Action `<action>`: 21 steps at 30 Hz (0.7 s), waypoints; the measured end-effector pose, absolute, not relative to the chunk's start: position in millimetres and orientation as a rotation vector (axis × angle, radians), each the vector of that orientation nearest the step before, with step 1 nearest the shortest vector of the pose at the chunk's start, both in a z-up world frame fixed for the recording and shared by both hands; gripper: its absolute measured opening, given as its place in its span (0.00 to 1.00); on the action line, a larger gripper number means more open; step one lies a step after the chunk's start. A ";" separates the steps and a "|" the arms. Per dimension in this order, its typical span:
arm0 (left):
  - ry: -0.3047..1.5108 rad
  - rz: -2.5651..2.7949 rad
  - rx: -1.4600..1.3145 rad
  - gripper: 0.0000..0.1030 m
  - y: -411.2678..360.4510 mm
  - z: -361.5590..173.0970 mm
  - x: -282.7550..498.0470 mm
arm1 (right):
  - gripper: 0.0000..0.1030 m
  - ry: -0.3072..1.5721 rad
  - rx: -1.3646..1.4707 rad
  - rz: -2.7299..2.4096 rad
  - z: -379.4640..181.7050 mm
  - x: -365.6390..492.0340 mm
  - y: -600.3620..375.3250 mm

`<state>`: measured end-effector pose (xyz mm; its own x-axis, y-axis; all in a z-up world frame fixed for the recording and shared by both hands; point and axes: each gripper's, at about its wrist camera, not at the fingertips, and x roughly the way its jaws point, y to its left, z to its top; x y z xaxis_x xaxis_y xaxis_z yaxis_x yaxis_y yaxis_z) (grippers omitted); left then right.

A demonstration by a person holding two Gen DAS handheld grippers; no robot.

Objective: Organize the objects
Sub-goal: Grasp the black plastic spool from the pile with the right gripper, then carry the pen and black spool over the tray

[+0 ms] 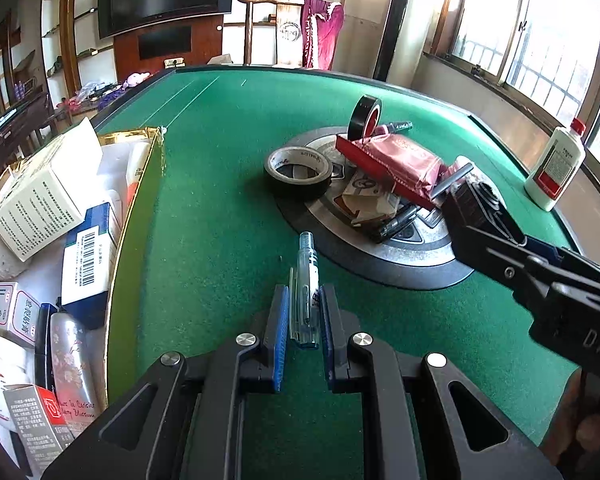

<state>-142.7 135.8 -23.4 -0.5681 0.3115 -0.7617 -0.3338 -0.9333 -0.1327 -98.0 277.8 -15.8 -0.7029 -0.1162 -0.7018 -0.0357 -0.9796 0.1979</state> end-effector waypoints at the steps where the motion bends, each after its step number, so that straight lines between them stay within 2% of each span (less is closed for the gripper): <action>1: 0.032 2.500 -1.202 0.11 135.2 -22.5 -142.2 | 0.62 -0.308 1.181 -2.837 -14.5 -97.2 277.1; 21: -0.051 2.522 -1.128 0.12 113.6 -5.7 -110.5 | 0.62 -0.300 1.125 -2.816 -8.5 -98.8 267.8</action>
